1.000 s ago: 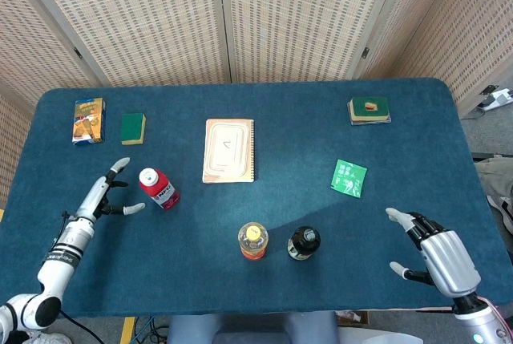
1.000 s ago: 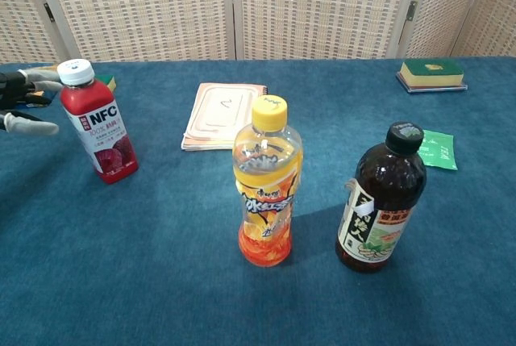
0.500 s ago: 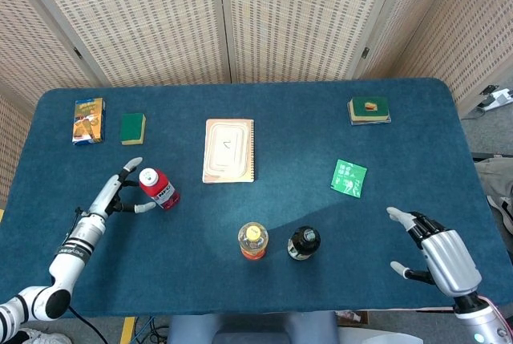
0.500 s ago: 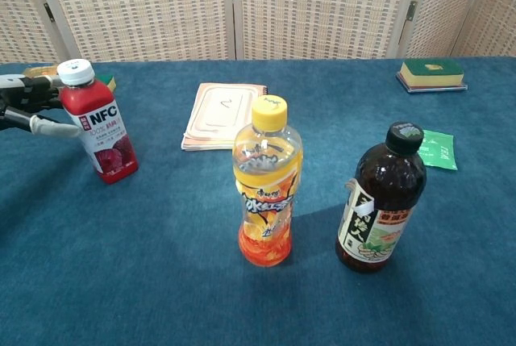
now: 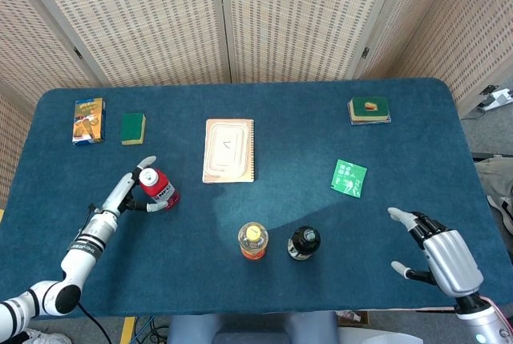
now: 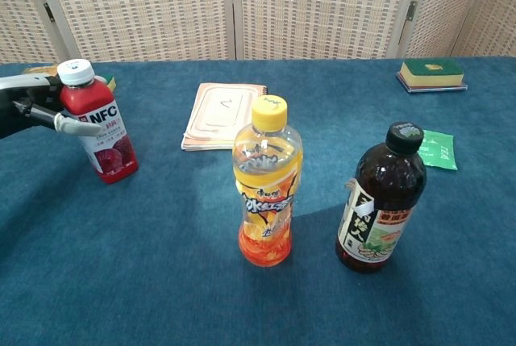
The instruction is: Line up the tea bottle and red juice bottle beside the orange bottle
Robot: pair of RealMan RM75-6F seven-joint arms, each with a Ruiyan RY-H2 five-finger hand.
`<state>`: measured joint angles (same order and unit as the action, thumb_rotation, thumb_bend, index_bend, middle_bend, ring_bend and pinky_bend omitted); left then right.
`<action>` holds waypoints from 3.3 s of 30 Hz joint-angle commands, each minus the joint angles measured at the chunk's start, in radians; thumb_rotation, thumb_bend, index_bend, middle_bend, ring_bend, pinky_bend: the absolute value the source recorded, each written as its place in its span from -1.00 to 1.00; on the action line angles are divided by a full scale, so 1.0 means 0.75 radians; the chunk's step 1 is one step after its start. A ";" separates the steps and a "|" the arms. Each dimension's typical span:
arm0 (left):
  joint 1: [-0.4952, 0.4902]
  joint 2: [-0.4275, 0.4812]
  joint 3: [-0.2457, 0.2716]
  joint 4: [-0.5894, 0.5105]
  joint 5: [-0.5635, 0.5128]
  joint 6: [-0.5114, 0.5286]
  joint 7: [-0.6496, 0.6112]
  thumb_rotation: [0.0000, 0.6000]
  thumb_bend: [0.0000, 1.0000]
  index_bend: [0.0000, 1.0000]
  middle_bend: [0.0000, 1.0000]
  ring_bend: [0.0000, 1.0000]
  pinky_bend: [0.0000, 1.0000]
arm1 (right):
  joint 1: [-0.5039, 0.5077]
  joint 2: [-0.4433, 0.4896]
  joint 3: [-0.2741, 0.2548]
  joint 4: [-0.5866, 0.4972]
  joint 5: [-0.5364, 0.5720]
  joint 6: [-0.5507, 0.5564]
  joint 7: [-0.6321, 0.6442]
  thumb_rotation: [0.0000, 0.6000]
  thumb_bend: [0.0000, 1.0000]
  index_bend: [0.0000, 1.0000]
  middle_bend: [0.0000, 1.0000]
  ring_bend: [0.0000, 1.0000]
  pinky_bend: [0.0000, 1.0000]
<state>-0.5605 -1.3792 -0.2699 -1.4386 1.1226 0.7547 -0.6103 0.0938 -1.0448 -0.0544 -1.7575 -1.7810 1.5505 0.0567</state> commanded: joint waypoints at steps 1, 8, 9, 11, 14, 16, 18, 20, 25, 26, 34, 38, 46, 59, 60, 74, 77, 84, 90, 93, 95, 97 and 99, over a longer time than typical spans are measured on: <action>-0.009 -0.018 -0.001 0.014 -0.032 -0.007 0.026 1.00 -0.81 -0.86 -1.00 -0.93 -0.62 | 0.000 0.001 0.000 0.001 0.001 -0.001 0.002 1.00 -1.00 -0.66 -0.42 -0.53 -0.08; 0.002 -0.059 -0.021 0.021 -0.104 0.051 0.076 1.00 -0.81 -0.55 -0.84 -0.54 -0.48 | 0.000 0.000 0.002 0.003 0.003 -0.006 0.006 1.00 -1.00 -0.66 -0.42 -0.53 -0.08; 0.004 -0.064 -0.026 0.020 -0.113 0.061 0.080 1.00 -0.81 -0.46 -0.75 -0.46 -0.43 | 0.000 0.000 0.002 0.004 0.004 -0.007 0.006 1.00 -1.00 -0.66 -0.42 -0.53 -0.08; 0.008 -0.072 -0.034 0.016 -0.130 0.074 0.086 1.00 -0.81 -0.33 -0.60 -0.35 -0.37 | 0.000 -0.001 0.002 0.004 0.004 -0.009 0.004 1.00 -1.00 -0.66 -0.42 -0.53 -0.08; 0.013 -0.078 -0.043 0.015 -0.140 0.085 0.090 1.00 -0.81 -0.19 -0.43 -0.23 -0.29 | 0.000 -0.002 0.002 0.004 0.003 -0.010 0.003 1.00 -1.00 -0.66 -0.42 -0.53 -0.08; 0.014 -0.080 -0.046 0.014 -0.140 0.088 0.093 1.00 -0.81 -0.09 -0.33 -0.15 -0.25 | 0.000 -0.002 0.004 0.004 0.005 -0.011 0.002 1.00 -1.00 -0.66 -0.42 -0.53 -0.08; 0.015 -0.081 -0.048 0.012 -0.137 0.090 0.094 1.00 -0.81 -0.03 -0.27 -0.11 -0.22 | 0.000 -0.002 0.005 0.004 0.008 -0.012 0.003 1.00 -1.00 -0.66 -0.41 -0.53 -0.08; 0.020 -0.079 -0.050 0.005 -0.126 0.098 0.092 1.00 -0.81 0.01 -0.22 -0.09 -0.20 | -0.001 -0.002 0.005 0.005 0.010 -0.012 0.004 1.00 -1.00 -0.66 -0.41 -0.53 -0.08; 0.044 -0.058 -0.051 -0.032 -0.084 0.139 0.085 1.00 -0.81 0.06 -0.18 -0.06 -0.19 | -0.001 -0.001 0.006 0.005 0.010 -0.013 0.009 1.00 -1.00 -0.65 -0.41 -0.53 -0.08; 0.051 -0.050 -0.049 -0.043 -0.073 0.150 0.085 1.00 -0.81 0.06 -0.18 -0.06 -0.19 | -0.001 0.000 0.006 0.005 0.010 -0.012 0.009 1.00 -1.00 -0.65 -0.41 -0.53 -0.08; 0.133 0.058 0.007 -0.179 0.065 0.265 0.106 1.00 -0.81 0.06 -0.18 -0.06 -0.19 | -0.002 0.001 0.002 0.003 -0.002 -0.010 0.012 1.00 -1.00 -0.65 -0.41 -0.53 -0.08; 0.171 0.112 0.042 -0.246 0.143 0.320 0.114 1.00 -0.81 0.06 -0.18 -0.06 -0.19 | -0.002 0.000 0.001 0.001 -0.005 -0.013 0.010 1.00 -1.00 -0.65 -0.41 -0.53 -0.08; 0.228 0.201 0.127 -0.380 0.283 0.397 0.139 1.00 -0.81 0.04 -0.18 -0.08 -0.19 | -0.003 0.000 0.000 0.000 -0.005 -0.014 0.009 1.00 -1.00 -0.65 -0.41 -0.53 -0.08; 0.248 0.237 0.240 -0.538 0.421 0.425 0.178 1.00 -0.81 0.03 -0.18 -0.08 -0.19 | -0.009 0.009 -0.001 -0.005 -0.016 0.000 0.015 1.00 -1.00 -0.65 -0.41 -0.53 -0.08; 0.247 0.237 0.248 -0.548 0.428 0.422 0.169 1.00 -0.81 0.03 -0.18 -0.08 -0.19 | -0.009 0.010 -0.001 -0.005 -0.016 0.001 0.016 1.00 -1.00 -0.65 -0.41 -0.53 -0.08; 0.207 0.115 0.253 -0.506 0.410 0.406 0.171 1.00 -0.81 0.02 -0.18 -0.09 -0.19 | -0.011 0.017 -0.001 -0.008 -0.014 0.000 0.017 1.00 -1.00 -0.65 -0.41 -0.53 -0.08; 0.196 0.103 0.250 -0.517 0.395 0.394 0.180 1.00 -0.81 0.02 -0.18 -0.09 -0.19 | -0.012 0.019 0.000 -0.008 -0.015 0.003 0.019 1.00 -1.00 -0.65 -0.41 -0.53 -0.08; 0.175 0.073 0.248 -0.550 0.371 0.377 0.207 1.00 -0.81 0.02 -0.18 -0.09 -0.19 | -0.012 0.022 0.001 -0.009 -0.015 0.004 0.023 1.00 -1.00 -0.65 -0.41 -0.53 -0.08; 0.161 0.034 0.243 -0.550 0.350 0.374 0.240 1.00 -0.81 0.02 -0.18 -0.09 -0.19 | -0.016 0.026 0.000 -0.013 -0.018 0.010 0.022 1.00 -1.00 -0.65 -0.41 -0.53 -0.08; 0.155 0.011 0.239 -0.540 0.339 0.376 0.256 1.00 -0.81 0.02 -0.18 -0.09 -0.19 | -0.016 0.028 0.000 -0.013 -0.017 0.010 0.024 1.00 -1.00 -0.65 -0.41 -0.53 -0.08; 0.152 -0.005 0.238 -0.531 0.334 0.378 0.265 1.00 -0.81 0.02 -0.18 -0.08 -0.19 | -0.016 0.030 0.000 -0.014 -0.018 0.009 0.025 1.00 -1.00 -0.65 -0.41 -0.53 -0.08; 0.149 -0.022 0.238 -0.521 0.330 0.378 0.276 1.00 -0.81 0.02 -0.18 -0.08 -0.19 | -0.017 0.032 0.000 -0.015 -0.019 0.011 0.026 1.00 -1.00 -0.65 -0.41 -0.53 -0.08; 0.146 -0.038 0.241 -0.513 0.327 0.377 0.283 1.00 -0.81 0.02 -0.18 -0.08 -0.19 | -0.018 0.033 0.000 -0.016 -0.020 0.014 0.027 1.00 -1.00 -0.65 -0.41 -0.53 -0.08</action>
<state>-0.4492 -1.4038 -0.0901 -1.8264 1.3692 1.0378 -0.4008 0.0803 -1.0199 -0.0541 -1.7692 -1.7957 1.5613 0.0768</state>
